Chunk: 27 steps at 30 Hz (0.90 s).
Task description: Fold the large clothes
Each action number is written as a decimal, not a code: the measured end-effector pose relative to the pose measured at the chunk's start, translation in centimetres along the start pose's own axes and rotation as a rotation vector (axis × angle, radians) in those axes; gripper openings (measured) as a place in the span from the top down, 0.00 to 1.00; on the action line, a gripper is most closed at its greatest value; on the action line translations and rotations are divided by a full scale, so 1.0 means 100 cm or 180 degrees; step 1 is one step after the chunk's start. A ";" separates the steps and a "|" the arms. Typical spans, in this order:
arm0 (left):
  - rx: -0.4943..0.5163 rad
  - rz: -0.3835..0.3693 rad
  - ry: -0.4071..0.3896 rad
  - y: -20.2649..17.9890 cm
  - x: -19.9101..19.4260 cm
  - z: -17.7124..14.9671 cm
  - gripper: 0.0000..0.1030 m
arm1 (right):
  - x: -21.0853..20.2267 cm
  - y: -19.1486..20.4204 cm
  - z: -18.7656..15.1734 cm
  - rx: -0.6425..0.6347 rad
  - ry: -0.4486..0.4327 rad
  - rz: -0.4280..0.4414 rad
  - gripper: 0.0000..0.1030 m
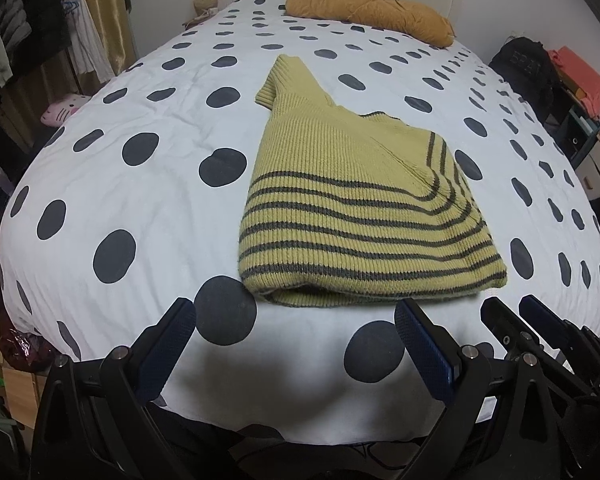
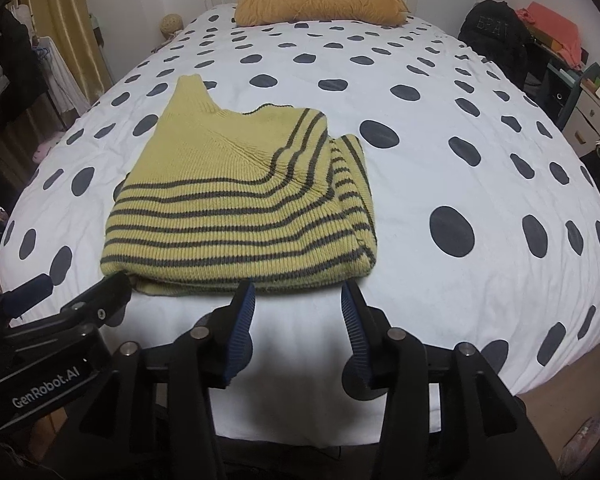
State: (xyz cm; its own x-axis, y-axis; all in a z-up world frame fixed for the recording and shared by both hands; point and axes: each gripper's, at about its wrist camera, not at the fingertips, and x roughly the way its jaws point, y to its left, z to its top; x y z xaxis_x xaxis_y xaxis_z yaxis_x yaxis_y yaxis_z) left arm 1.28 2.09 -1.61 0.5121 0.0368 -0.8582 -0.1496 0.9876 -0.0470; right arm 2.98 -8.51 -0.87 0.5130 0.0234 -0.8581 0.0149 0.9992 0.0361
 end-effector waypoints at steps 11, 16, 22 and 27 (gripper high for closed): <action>-0.0036 0.0029 -0.0006 0.006 -0.005 -0.005 0.03 | -0.007 0.004 -0.008 -0.0029 -0.0006 -0.0113 0.49; -0.0029 0.0044 -0.0009 0.006 -0.007 -0.006 0.03 | -0.008 0.004 -0.009 -0.0029 -0.0001 -0.0120 0.49; -0.0038 0.0041 -0.0009 0.007 -0.008 -0.007 0.03 | -0.009 0.004 -0.009 -0.0034 -0.0004 -0.0123 0.49; -0.0037 0.0039 -0.0011 0.007 -0.007 -0.007 0.03 | -0.009 0.004 -0.009 -0.0033 -0.0006 -0.0128 0.49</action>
State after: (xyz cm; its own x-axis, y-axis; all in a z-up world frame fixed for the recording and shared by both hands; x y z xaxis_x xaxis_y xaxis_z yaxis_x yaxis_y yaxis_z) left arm 0.23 2.62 -1.36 0.5130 0.0493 -0.8570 -0.1657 0.9853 -0.0425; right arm 1.73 -8.08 -0.57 0.5137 -0.0170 -0.8578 0.0266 0.9996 -0.0039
